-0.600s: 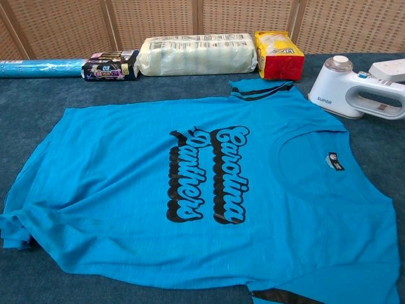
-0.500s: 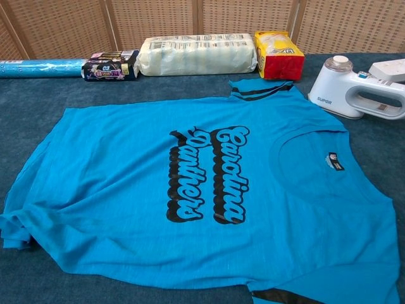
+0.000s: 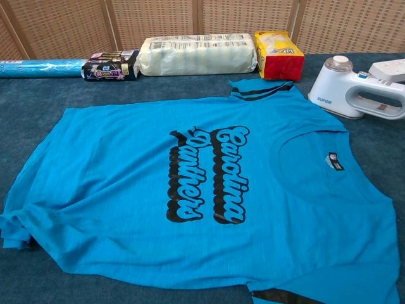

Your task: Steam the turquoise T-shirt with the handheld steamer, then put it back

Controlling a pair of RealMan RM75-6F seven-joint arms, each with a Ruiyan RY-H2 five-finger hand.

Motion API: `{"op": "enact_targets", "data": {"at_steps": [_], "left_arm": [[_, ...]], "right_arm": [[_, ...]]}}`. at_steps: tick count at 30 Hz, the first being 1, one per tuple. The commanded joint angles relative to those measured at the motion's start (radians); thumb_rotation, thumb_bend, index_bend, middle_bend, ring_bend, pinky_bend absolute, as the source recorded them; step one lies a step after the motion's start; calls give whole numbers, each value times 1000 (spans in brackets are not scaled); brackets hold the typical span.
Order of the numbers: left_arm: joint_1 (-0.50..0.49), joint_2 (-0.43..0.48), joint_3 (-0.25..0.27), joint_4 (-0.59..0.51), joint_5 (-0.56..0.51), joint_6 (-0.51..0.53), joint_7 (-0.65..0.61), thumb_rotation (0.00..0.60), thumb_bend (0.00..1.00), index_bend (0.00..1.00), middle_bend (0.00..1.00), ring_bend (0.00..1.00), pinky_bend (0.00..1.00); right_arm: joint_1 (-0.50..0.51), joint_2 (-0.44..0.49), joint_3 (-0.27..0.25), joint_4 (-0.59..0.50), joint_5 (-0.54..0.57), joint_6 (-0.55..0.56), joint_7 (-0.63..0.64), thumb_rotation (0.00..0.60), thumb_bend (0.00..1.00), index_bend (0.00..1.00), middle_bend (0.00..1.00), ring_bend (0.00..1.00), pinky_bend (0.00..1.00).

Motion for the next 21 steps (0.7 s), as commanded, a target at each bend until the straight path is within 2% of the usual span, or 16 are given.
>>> {"op": "enact_targets", "data": {"at_steps": [1, 7, 21], "left_arm": [[-18, 6, 8, -15, 18, -24, 12, 600, 175, 292, 341, 224, 294], [-80, -7, 10, -41, 43, -118, 55, 600, 179, 292, 341, 224, 293], [-255, -150, -38, -31, 32, -352, 120, 600, 222, 292, 341, 224, 294]], "right_arm": [[-3, 3, 0, -1, -1, 4, 3, 600, 293, 438, 483, 463, 355], [-12, 9, -1, -7, -5, 15, 7, 600, 293, 438, 483, 463, 355], [-34, 20, -3, -20, 4, 32, 6, 600, 293, 438, 483, 466, 356]]}}
